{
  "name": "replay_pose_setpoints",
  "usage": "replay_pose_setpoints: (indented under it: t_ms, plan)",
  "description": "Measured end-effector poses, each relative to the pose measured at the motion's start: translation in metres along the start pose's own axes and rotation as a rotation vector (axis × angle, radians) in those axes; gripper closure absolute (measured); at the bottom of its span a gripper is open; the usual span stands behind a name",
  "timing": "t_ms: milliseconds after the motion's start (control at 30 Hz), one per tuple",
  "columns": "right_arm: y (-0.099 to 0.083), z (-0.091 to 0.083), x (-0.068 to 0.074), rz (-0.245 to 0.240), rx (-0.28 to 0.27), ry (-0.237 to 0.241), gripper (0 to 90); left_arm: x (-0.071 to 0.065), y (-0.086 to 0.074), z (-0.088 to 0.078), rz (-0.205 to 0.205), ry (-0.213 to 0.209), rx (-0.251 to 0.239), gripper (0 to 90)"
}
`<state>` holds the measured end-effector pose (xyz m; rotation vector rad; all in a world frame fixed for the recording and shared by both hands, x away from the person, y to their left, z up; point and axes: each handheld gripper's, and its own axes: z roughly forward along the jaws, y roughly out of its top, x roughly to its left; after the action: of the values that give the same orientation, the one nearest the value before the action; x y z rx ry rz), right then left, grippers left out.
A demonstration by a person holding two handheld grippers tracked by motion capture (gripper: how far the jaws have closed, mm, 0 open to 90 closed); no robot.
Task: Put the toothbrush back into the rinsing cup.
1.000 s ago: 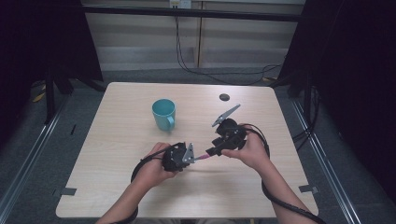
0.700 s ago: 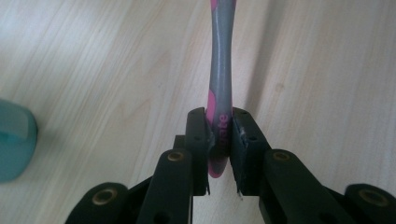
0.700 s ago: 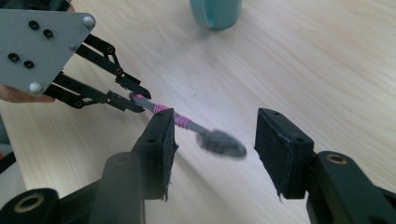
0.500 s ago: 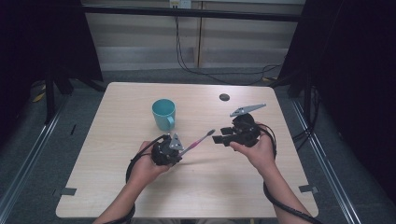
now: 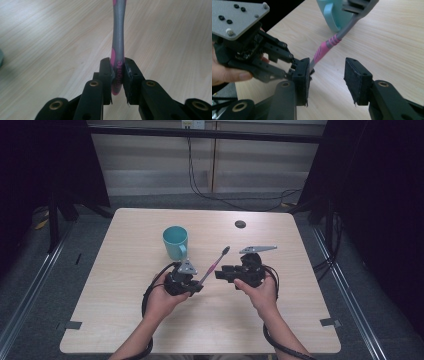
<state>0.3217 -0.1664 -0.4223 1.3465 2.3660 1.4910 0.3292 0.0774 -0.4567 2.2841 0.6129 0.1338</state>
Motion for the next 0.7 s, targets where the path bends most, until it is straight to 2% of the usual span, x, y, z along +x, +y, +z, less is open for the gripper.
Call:
replay_pose_setpoints:
  t_ms: [100,167,233,433,500,533,567,600,700]
  plan:
    - [0.0,0.004,0.001,0.018,-0.011,0.045,60.3,-0.002,0.001,0.002,-0.039,-0.028,-0.031,78.8]
    - [-0.001,0.009,0.004,0.006,-0.002,0.034,61.8,-0.005,0.003,0.003,-0.044,-0.031,-0.04,78.8]
    - [-0.003,0.012,0.004,0.018,-0.006,0.047,63.2,-0.006,0.003,0.004,-0.066,-0.058,-0.066,78.8]
    - [-0.007,0.018,0.006,0.014,-0.042,0.058,79.6,-0.01,0.005,0.008,-0.093,-0.089,-0.092,78.7]
    - [-0.008,0.019,0.004,0.032,-0.064,0.063,82.9,-0.009,0.004,0.009,-0.104,-0.097,-0.102,78.7]
    - [-0.008,0.019,0.004,0.043,-0.069,0.082,83.8,-0.009,0.004,0.009,-0.109,-0.1,-0.1,78.7]
    - [-0.008,0.019,0.004,0.043,-0.069,0.082,83.8,-0.009,0.004,0.009,-0.109,-0.1,-0.1,78.7]
    - [-0.007,0.021,0.005,0.025,-0.064,0.076,84.0,-0.01,0.002,0.01,-0.126,-0.103,-0.11,78.7]
    - [-0.007,0.022,0.008,0.012,-0.059,0.076,84.5,-0.01,0.001,0.01,-0.13,-0.107,-0.112,78.7]
